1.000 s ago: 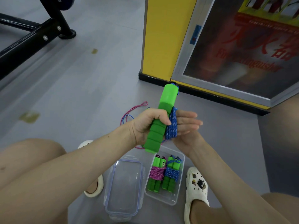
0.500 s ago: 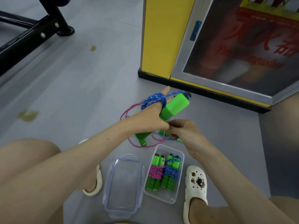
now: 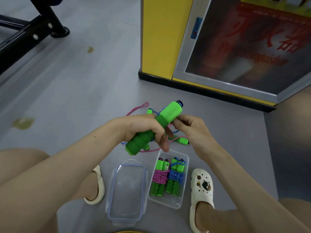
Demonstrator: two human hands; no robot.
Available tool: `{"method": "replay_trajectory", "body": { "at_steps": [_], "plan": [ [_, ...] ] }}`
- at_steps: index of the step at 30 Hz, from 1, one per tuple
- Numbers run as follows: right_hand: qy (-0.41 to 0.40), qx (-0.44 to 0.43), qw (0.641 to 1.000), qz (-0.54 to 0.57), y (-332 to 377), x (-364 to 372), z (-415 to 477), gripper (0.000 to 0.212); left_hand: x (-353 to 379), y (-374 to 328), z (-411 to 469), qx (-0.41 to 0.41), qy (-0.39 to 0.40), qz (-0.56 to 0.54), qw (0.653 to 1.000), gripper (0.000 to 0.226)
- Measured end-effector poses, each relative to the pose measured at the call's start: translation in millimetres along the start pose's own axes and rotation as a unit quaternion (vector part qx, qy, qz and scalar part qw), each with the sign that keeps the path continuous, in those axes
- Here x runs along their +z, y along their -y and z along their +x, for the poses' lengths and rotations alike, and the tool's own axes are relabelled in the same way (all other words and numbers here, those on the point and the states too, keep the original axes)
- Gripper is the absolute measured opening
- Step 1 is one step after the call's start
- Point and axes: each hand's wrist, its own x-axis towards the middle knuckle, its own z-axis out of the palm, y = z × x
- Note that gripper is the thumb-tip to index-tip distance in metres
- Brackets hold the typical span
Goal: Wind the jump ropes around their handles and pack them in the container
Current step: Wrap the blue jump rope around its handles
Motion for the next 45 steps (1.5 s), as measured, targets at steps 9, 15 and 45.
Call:
{"method": "replay_trajectory", "body": {
  "at_steps": [9, 15, 45],
  "plan": [
    [0.126, 0.09, 0.954, 0.258, 8.4, 4.6, -8.0, 0.021, 9.7, 7.6, -1.1, 0.158, 0.24, -0.297, 0.911, 0.033],
    [0.018, 0.042, 0.999, -0.001, -10.3, 15.0, -0.5, 0.021, 14.7, 3.6, 5.9, 0.212, 0.153, -0.404, 0.876, 0.062],
    [0.048, 0.016, 0.997, 0.051, -0.4, -0.6, -1.8, 0.012, 8.6, 5.2, -1.1, 0.043, 0.057, -0.172, 0.983, 0.02]
  ]
}}
